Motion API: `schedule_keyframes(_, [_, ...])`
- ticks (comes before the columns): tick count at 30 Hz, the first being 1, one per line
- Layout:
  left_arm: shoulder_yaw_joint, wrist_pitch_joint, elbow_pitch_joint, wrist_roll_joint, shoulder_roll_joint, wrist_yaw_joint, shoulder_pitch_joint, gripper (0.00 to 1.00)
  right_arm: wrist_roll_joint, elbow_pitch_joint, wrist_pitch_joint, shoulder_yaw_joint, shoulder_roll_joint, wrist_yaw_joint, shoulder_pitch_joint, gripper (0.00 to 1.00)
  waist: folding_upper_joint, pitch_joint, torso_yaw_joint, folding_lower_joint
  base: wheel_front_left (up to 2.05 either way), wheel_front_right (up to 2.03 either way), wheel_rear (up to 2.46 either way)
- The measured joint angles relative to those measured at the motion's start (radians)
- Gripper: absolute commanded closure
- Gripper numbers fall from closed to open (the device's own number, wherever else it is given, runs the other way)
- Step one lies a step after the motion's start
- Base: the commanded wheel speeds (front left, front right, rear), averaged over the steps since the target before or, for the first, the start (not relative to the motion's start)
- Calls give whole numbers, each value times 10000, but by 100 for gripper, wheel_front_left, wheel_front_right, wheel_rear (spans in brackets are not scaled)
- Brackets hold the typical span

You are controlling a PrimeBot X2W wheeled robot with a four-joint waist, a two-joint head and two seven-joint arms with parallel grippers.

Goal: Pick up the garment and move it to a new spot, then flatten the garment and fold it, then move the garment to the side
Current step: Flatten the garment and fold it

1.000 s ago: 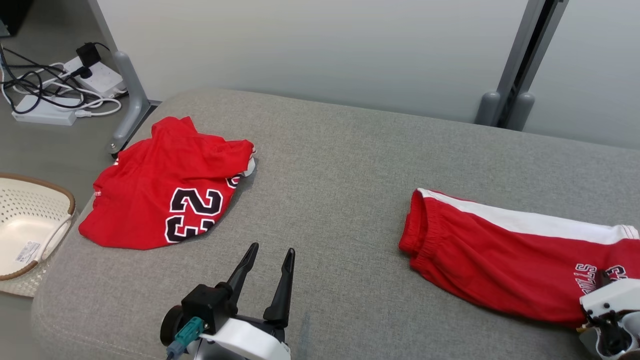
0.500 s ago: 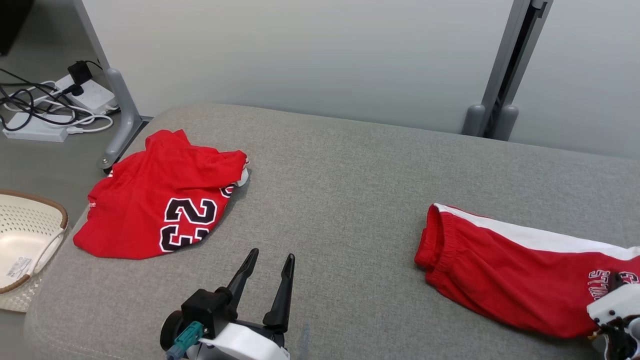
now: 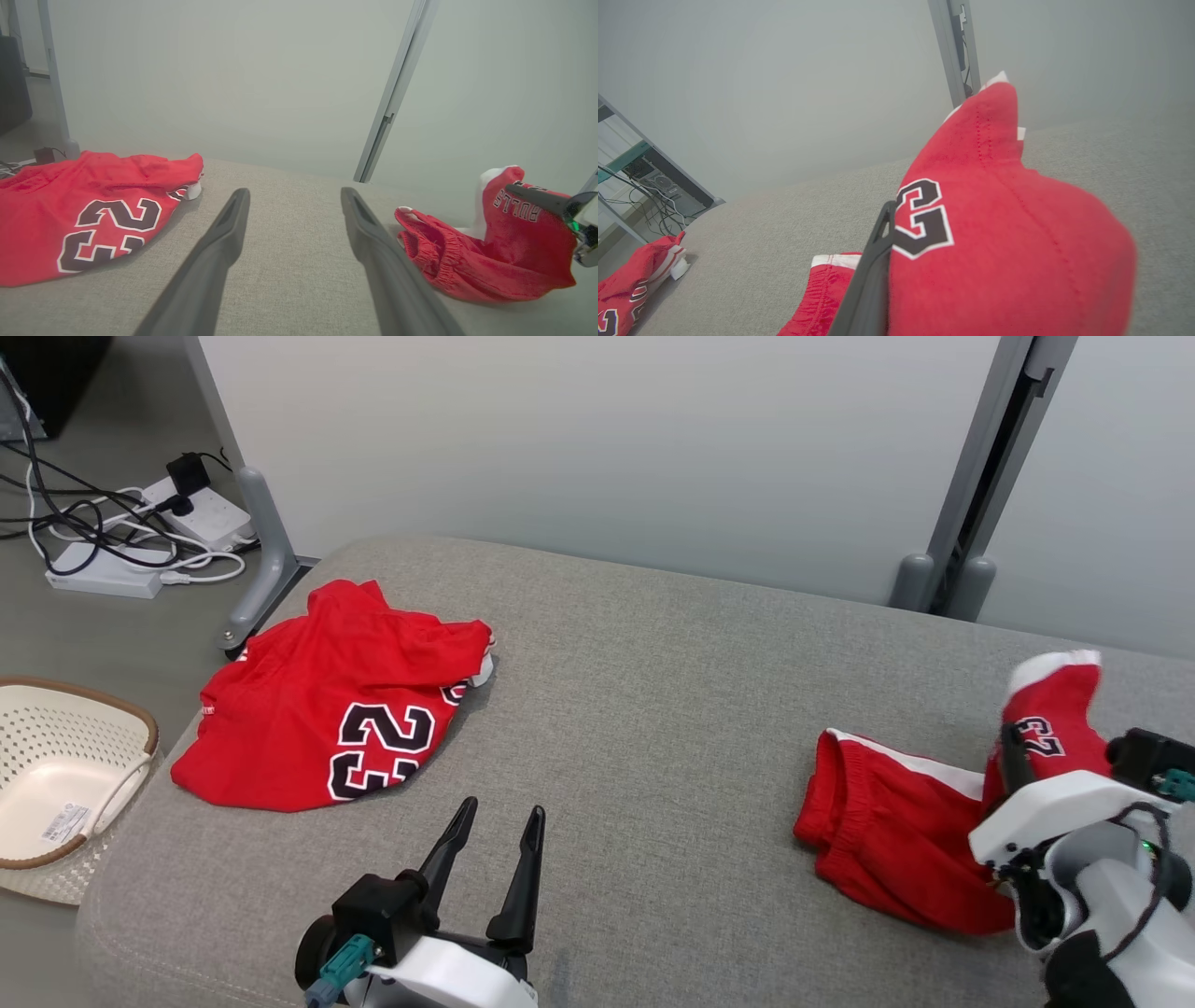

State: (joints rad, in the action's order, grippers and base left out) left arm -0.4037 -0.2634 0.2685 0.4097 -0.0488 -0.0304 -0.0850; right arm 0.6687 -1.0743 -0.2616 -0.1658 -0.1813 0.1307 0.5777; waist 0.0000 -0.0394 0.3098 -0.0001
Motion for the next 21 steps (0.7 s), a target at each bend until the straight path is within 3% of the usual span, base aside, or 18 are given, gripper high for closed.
schedule_keyframes(6, [-19, 0, 4, 0, 2, 0, 1, 0, -997, 502, 0, -339, 851, 0, -311, 100, 0, 14, 234, 0, 0, 0, 0])
schedule_keyframes(18, [-58, 0, -2, 59, 4, 2, 0, 0, -1603, -612, 0, -654, 1266, 0, -397, 100, 0, 195, 733, 1, 0, 0, 0])
schedule_keyframes(19, [-44, 0, -2, 59, 4, 2, 0, 0, -1630, -667, 0, -673, 1275, 0, -397, 83, 0, 199, 751, 1, 0, 0, 0])
schedule_keyframes(20, [-31, 0, 0, 59, 2, 2, 0, 0, -1732, -688, 0, -704, 1283, 0, -396, 5, 0, 199, 758, 0, 0, 0, 0])
schedule_keyframes(21, [-21, 0, 0, 59, 2, 2, 0, 0, -1802, -679, 0, -717, 1289, 0, -390, 0, 0, 195, 759, 1, 0, 0, 0])
